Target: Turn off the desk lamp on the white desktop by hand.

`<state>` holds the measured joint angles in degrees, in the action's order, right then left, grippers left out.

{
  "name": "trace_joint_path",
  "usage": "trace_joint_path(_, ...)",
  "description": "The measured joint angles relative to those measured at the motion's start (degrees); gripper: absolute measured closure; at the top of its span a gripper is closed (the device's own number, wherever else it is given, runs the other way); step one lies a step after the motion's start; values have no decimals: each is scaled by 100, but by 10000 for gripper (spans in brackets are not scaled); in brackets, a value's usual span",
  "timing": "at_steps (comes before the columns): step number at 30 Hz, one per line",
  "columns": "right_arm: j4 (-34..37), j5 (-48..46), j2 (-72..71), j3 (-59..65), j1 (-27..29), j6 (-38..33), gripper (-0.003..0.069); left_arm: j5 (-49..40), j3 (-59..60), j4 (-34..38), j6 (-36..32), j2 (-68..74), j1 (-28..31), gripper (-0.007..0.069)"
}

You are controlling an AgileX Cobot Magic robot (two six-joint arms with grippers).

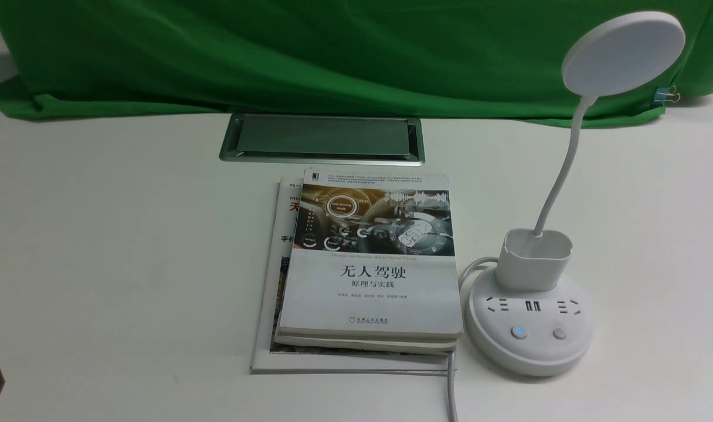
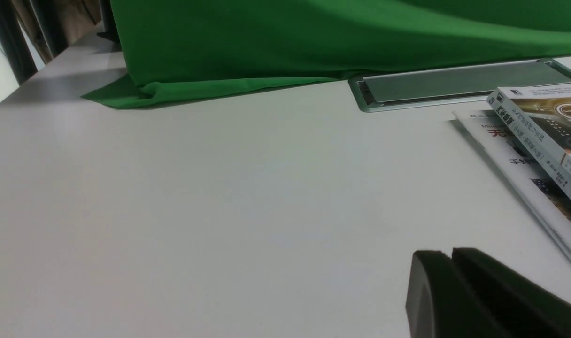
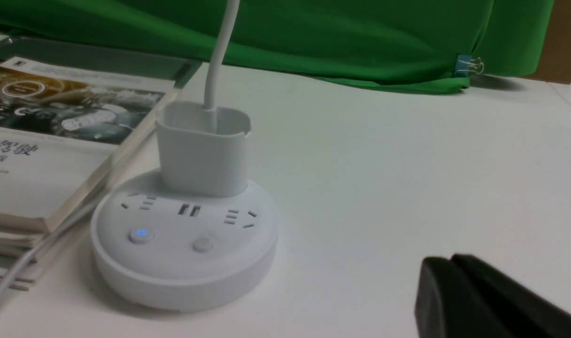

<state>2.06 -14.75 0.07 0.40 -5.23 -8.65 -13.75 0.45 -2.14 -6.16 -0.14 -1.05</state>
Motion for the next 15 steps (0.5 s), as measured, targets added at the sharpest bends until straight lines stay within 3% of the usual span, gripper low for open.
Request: trace_joint_path(15,0,0,0,0,0,0,610,0,0,0,0,0,0,605)
